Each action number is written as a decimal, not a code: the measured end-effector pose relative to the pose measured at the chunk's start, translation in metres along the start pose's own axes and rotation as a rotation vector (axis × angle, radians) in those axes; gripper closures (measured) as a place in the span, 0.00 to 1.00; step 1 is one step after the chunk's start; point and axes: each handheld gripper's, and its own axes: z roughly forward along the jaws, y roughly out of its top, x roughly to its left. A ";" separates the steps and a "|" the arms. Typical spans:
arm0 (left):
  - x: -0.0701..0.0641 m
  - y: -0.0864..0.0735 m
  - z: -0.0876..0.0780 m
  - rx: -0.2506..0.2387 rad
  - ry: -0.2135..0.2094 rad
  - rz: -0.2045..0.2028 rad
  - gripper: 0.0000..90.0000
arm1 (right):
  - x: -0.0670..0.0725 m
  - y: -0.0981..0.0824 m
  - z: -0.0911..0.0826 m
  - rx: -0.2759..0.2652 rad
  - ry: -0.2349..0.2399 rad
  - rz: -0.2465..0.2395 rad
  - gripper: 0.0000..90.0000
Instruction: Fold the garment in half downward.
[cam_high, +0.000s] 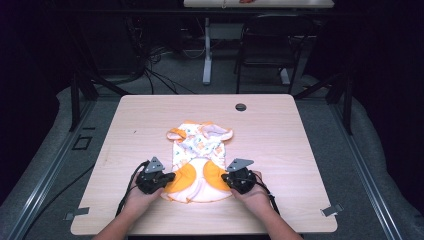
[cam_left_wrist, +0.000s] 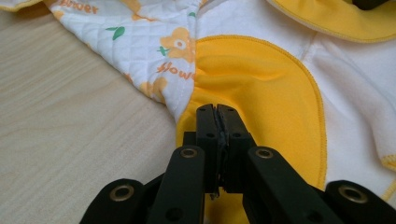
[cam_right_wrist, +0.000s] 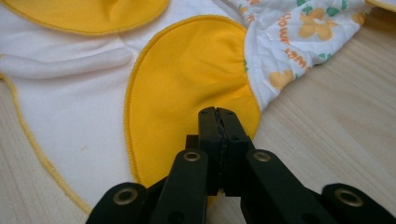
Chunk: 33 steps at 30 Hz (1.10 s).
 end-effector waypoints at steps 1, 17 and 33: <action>-0.001 -0.001 -0.001 0.003 -0.007 0.004 0.98 | 0.000 -0.001 -0.001 0.002 0.005 -0.003 0.99; -0.031 -0.017 -0.023 0.064 -0.079 0.020 0.99 | 0.033 -0.012 -0.024 0.093 0.071 -0.117 1.00; 0.026 0.058 0.023 0.053 -0.048 -0.037 1.00 | -0.023 0.056 0.014 0.078 0.026 -0.026 1.00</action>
